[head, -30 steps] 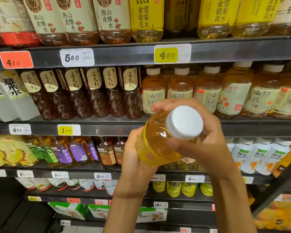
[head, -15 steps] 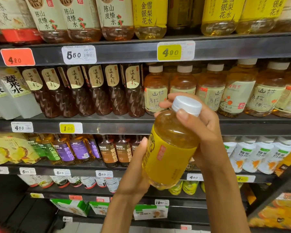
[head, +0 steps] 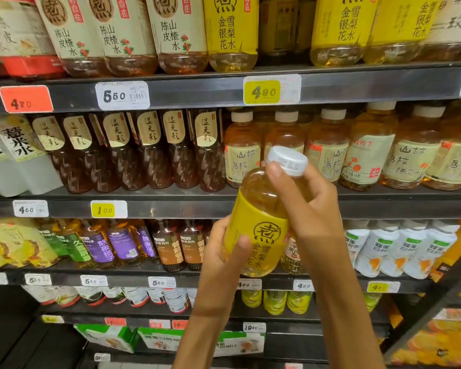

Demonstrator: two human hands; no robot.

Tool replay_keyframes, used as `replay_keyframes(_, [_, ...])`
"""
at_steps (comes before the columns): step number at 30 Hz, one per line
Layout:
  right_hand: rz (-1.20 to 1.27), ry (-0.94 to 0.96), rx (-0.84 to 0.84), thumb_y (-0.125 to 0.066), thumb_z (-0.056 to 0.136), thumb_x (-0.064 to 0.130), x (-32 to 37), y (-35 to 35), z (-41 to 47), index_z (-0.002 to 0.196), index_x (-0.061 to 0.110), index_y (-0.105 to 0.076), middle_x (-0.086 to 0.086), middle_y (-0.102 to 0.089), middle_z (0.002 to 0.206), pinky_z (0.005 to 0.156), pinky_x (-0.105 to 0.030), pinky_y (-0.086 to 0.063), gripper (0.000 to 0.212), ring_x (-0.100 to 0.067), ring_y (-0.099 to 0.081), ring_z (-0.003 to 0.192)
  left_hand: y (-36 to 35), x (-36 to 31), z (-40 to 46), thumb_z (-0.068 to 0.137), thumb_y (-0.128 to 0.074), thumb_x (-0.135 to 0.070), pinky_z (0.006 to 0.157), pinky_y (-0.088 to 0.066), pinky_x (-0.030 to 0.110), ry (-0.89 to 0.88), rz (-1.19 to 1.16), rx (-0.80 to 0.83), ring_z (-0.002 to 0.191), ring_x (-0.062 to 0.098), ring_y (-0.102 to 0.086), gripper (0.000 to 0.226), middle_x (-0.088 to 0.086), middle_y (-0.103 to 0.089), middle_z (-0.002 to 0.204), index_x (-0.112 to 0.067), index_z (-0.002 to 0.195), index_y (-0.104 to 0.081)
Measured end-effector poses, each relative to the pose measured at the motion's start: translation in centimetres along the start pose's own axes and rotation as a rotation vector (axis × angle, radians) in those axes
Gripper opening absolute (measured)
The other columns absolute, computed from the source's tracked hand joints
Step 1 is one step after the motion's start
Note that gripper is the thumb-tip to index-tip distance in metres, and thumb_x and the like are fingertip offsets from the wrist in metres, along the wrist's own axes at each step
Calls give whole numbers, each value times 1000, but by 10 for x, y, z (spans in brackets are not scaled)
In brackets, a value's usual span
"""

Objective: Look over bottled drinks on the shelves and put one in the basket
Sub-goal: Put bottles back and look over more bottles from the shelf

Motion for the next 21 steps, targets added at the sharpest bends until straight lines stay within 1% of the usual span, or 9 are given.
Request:
replay_keyframes(3, [51, 6, 8, -68, 85, 35, 1, 4, -1, 104, 18, -70, -8, -73, 98, 77, -28, -56, 26, -25, -70, 93, 0, 0, 1, 59, -72, -73, 87, -56, 40, 34, -13, 13, 112, 30, -64, 97, 14, -67, 119, -12, 131, -49])
replay_keyframes(6, [239, -132, 9, -71, 79, 39, -7, 7, 2, 103, 17, -72, -7, -74, 101, 75, -30, -57, 32, -22, -71, 93, 5, 4, 2, 70, -53, -77, 90, -55, 43, 150, -66, -6, 115, 27, -62, 79, 13, -67, 120, -19, 123, -61])
replay_keyframes(9, [406, -253, 7, -71, 74, 42, -17, 10, 6, 97, 14, -75, -12, -74, 99, 84, -43, -57, 37, -28, -70, 94, 0, 10, -4, 71, -40, -71, 84, -57, 31, 303, -111, 136, 108, 17, -67, 60, 1, -72, 113, -35, 106, -74])
replay_keyframes(11, [419, -286, 9, -68, 76, 43, -20, 11, 8, 94, 14, -77, -14, -74, 98, 84, -45, -57, 35, -31, -70, 93, -3, 11, -8, 73, -41, -68, 90, -56, 37, 376, -144, 190, 108, 24, -67, 65, 7, -70, 118, -29, 116, -70])
replay_keyframes(13, [421, -314, -12, -63, 79, 44, -22, 13, 10, 90, 15, -77, -13, -74, 94, 78, -40, -57, 35, -28, -71, 89, -8, 5, -11, 71, -50, -73, 95, -52, 43, 349, -128, 221, 110, 31, -64, 76, 13, -66, 123, -22, 125, -63])
replay_keyframes(15, [367, -298, -67, -61, 83, 44, -21, 18, 13, 89, 16, -77, -7, -75, 92, 74, -34, -57, 32, -22, -72, 88, -10, -1, -10, 61, -62, -80, 94, -53, 42, 269, -90, 186, 110, 29, -65, 78, 11, -69, 118, -24, 117, -68])
replay_keyframes(17, [266, -229, -86, -58, 88, 44, -16, 21, 16, 92, 20, -75, -2, -76, 92, 71, -27, -57, 30, -16, -72, 89, -11, -8, -8, 60, -67, -77, 86, -56, 34, 165, -48, 152, 106, 23, -68, 68, 6, -72, 112, -30, 108, -72])
replay_keyframes(19, [223, -220, -53, -58, 85, 49, -15, 18, 16, 95, 24, -73, -1, -76, 92, 69, -27, -58, 30, -15, -72, 88, -13, -15, -6, 66, -66, -71, 85, -57, 36, 97, 15, 139, 104, 22, -68, 62, 5, -73, 110, -28, 111, -70])
replay_keyframes(21, [169, -236, -27, -60, 81, 50, -17, 16, 15, 106, 25, -68, -1, -75, 93, 67, -29, -58, 36, -16, -72, 86, -14, -17, -5, 60, -70, -73, 87, -57, 40, 81, 55, 124, 103, 25, -68, 77, 7, -72, 111, -21, 117, -65])
Point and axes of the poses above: each hand's wrist, its own z-axis towards the middle knuckle, its own y-axis out of the back of the hand, x = y × z, the point moved 5 cm from there along z, towards the middle knuckle
